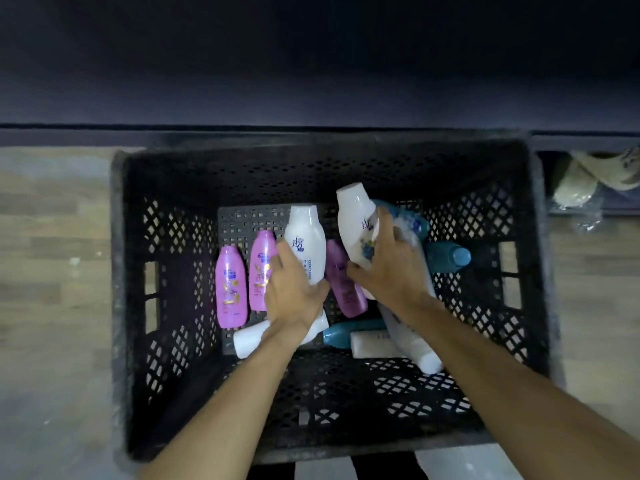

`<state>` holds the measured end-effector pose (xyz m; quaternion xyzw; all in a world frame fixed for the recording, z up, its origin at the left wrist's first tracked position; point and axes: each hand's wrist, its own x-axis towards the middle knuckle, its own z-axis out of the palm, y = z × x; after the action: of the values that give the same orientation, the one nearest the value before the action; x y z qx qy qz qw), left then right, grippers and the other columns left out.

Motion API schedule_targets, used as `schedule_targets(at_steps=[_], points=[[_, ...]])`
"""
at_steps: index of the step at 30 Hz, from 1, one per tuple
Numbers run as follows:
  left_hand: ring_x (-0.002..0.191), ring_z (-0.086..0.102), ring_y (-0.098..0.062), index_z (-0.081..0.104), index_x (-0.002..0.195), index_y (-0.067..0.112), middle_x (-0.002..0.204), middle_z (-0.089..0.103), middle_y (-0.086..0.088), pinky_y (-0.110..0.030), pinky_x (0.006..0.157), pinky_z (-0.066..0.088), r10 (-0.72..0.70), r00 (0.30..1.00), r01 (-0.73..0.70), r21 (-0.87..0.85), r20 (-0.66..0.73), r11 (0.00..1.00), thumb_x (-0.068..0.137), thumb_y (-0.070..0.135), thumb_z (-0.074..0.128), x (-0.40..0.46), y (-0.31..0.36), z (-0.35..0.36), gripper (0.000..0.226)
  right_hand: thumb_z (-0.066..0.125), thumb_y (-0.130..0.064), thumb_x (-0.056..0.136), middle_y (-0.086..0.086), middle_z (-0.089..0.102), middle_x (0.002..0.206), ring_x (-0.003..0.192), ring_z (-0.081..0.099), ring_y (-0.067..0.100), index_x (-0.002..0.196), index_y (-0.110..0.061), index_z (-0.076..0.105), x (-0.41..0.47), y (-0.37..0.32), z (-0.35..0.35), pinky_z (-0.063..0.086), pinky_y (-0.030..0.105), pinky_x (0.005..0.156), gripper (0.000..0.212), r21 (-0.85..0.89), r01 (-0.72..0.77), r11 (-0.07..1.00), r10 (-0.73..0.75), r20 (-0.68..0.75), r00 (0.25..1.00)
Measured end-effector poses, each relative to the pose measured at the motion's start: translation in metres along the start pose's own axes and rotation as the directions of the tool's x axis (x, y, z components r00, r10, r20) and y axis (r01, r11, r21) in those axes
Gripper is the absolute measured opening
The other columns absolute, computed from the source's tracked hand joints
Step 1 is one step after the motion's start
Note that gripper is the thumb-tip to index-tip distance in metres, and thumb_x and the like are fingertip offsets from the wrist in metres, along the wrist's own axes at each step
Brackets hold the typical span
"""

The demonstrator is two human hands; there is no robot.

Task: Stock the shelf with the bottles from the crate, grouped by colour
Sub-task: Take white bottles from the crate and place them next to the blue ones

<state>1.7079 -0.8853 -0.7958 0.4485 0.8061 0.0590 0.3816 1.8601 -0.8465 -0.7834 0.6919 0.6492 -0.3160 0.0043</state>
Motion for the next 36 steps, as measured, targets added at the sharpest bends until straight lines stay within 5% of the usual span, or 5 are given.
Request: schedule_targets(at_steps=[5, 10, 17, 27, 36], points=[[0.098, 0.056, -0.026, 0.03, 0.138, 0.014, 0.118, 0.05, -0.005, -0.044, 0.075, 0.054, 0.063, 0.993, -0.074, -0.12, -0.099, 0.99, 0.069, 0.029, 0.079, -0.052, 0.017, -0.066, 0.086, 0.077, -0.05, 0.076, 0.006, 0.059, 0.124, 0.107, 0.061, 0.025, 0.145, -0.015, 0.029, -0.059, -0.04, -0.068, 0.05, 0.034, 0.084, 0.091, 0.142, 0.051, 0.989, -0.027, -0.167, 0.986], [0.096, 0.054, -0.02, 0.038, 0.128, 0.022, 0.107, 0.051, 0.004, -0.033, 0.072, 0.044, 0.169, 0.962, -0.216, -0.221, -0.213, 0.951, 0.068, 0.029, 0.08, -0.103, 0.045, -0.145, 0.073, 0.083, -0.051, 0.069, -0.015, 0.054, 0.114, 0.104, 0.063, 0.014, 0.144, -0.032, 0.025, -0.114, -0.084, -0.14, 0.054, 0.033, 0.087, 0.096, 0.291, 0.081, 0.953, -0.015, -0.221, 0.975], [0.09, 0.056, -0.014, 0.034, 0.131, 0.032, 0.108, 0.051, 0.012, -0.03, 0.068, 0.042, 0.306, 0.893, -0.391, -0.233, -0.33, 0.89, 0.068, 0.033, 0.079, -0.175, 0.109, -0.258, 0.077, 0.078, -0.052, 0.068, -0.013, 0.059, 0.122, 0.103, 0.064, 0.012, 0.142, -0.033, 0.026, -0.172, -0.157, -0.241, 0.055, 0.039, 0.086, 0.092, 0.289, 0.189, 0.939, -0.064, -0.393, 0.917], [0.095, 0.058, -0.012, 0.035, 0.136, 0.031, 0.113, 0.055, 0.012, -0.028, 0.071, 0.039, 0.481, 0.657, -0.657, -0.126, -0.581, 0.744, 0.064, 0.041, 0.082, -0.262, 0.183, -0.389, 0.086, 0.076, -0.055, 0.067, -0.01, 0.059, 0.121, 0.098, 0.064, 0.018, 0.137, -0.027, 0.032, -0.241, -0.247, -0.386, 0.054, 0.04, 0.077, 0.087, 0.162, 0.351, 0.922, -0.125, -0.734, 0.667], [0.094, 0.061, -0.014, 0.034, 0.137, 0.027, 0.115, 0.058, 0.009, -0.031, 0.068, 0.048, 0.559, 0.378, -0.792, 0.055, -0.738, 0.608, 0.063, 0.048, 0.084, -0.329, 0.238, -0.483, 0.092, 0.074, -0.059, 0.068, -0.009, 0.061, 0.117, 0.095, 0.064, 0.017, 0.135, -0.027, 0.033, -0.296, -0.299, -0.48, 0.052, 0.034, 0.073, 0.086, 0.035, 0.473, 0.88, -0.213, -0.861, 0.461]])
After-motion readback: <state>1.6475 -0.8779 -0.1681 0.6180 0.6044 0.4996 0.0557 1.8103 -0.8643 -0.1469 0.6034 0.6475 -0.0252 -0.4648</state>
